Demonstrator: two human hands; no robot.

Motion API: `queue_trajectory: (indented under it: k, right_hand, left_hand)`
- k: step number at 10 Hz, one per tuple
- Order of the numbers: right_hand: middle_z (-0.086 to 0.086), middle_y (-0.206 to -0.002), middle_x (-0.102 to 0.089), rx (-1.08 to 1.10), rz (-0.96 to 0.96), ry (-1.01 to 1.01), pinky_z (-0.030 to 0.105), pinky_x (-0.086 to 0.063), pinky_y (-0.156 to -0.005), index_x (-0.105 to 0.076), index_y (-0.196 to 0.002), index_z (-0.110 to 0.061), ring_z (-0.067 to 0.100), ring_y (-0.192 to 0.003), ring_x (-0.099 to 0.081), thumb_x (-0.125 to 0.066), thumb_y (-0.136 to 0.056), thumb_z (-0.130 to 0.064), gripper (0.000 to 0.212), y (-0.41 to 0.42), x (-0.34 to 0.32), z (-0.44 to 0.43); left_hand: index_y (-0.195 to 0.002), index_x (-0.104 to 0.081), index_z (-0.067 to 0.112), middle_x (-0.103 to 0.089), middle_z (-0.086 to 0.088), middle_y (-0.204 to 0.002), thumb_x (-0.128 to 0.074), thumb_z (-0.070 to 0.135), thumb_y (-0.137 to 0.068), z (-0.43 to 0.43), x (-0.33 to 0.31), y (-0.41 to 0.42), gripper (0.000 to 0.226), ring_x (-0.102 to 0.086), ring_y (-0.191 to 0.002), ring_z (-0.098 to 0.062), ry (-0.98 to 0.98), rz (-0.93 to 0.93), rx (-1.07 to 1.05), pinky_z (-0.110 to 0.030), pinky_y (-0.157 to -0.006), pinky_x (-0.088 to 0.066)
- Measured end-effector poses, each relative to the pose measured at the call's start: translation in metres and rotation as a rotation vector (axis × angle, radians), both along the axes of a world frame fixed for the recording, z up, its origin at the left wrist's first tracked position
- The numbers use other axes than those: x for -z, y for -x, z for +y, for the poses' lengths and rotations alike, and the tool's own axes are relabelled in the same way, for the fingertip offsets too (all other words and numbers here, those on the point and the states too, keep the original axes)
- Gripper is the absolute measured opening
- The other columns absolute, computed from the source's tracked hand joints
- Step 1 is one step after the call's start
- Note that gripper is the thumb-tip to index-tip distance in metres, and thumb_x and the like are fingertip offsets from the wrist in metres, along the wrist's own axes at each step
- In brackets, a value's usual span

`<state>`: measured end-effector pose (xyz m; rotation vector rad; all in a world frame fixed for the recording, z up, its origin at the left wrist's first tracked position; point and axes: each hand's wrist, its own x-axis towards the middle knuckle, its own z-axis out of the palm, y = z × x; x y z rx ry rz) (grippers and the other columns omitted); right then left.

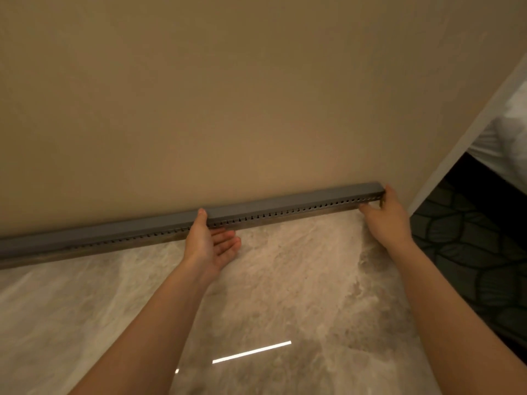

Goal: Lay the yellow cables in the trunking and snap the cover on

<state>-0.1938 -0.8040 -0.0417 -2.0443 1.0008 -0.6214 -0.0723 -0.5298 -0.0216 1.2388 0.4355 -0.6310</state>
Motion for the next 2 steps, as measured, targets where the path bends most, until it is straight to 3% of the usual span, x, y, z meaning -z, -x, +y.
queue_trajectory:
  k: [2]
  right_hand:
    - [0.008, -0.144, -0.040, -0.016, 0.105, -0.061, 0.042, -0.036, -0.101, -0.020, -0.144, -0.021, 0.033, -0.125, -0.042, -0.059, -0.087, -0.023, 0.069, 0.010, -0.002, 0.022]
  left_hand:
    - [-0.128, -0.040, -0.002, -0.056, -0.020, -0.109, -0.037, 0.045, -0.096, 0.017, -0.003, 0.010, 0.057, -0.057, -0.096, -0.032, 0.048, 0.065, 0.077, -0.039, -0.077, -0.049]
